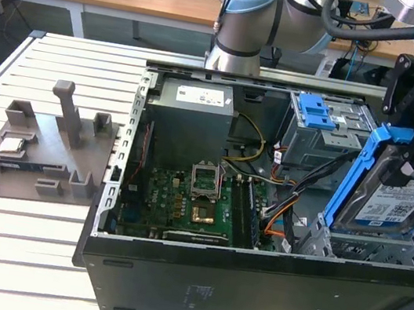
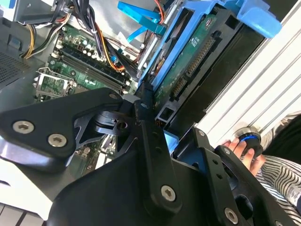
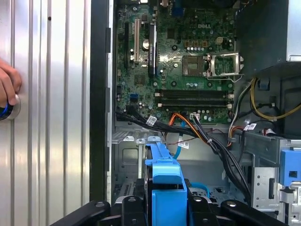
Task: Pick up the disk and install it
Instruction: 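Insert the disk into the insertion slot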
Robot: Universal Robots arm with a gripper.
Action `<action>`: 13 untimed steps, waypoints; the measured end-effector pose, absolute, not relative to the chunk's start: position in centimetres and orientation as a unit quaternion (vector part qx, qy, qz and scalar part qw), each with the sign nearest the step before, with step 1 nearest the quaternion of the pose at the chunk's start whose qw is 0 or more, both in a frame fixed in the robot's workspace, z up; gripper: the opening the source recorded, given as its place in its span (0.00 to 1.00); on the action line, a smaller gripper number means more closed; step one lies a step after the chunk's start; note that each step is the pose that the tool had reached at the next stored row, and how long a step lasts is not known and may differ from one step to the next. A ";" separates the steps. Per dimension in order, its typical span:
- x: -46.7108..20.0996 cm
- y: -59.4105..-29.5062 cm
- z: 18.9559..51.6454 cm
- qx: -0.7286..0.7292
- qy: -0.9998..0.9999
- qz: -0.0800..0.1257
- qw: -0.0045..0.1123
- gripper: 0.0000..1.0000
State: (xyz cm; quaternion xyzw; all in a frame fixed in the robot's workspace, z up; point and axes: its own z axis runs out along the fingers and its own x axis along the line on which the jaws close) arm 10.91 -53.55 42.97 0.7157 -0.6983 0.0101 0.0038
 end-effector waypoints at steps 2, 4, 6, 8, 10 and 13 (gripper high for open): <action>10.9 -53.5 42.8 0.716 -0.699 0.010 0.004 0.37; 10.9 -53.5 42.4 0.715 -0.699 0.010 0.004 0.37; 10.9 -53.5 42.2 0.715 -0.699 0.010 0.004 0.37; 10.9 -53.5 42.1 0.715 -0.699 0.010 0.004 0.37; 10.9 -53.5 42.0 0.715 -0.699 0.010 0.004 0.37; 10.9 -53.5 41.6 0.715 -0.699 0.010 0.004 0.37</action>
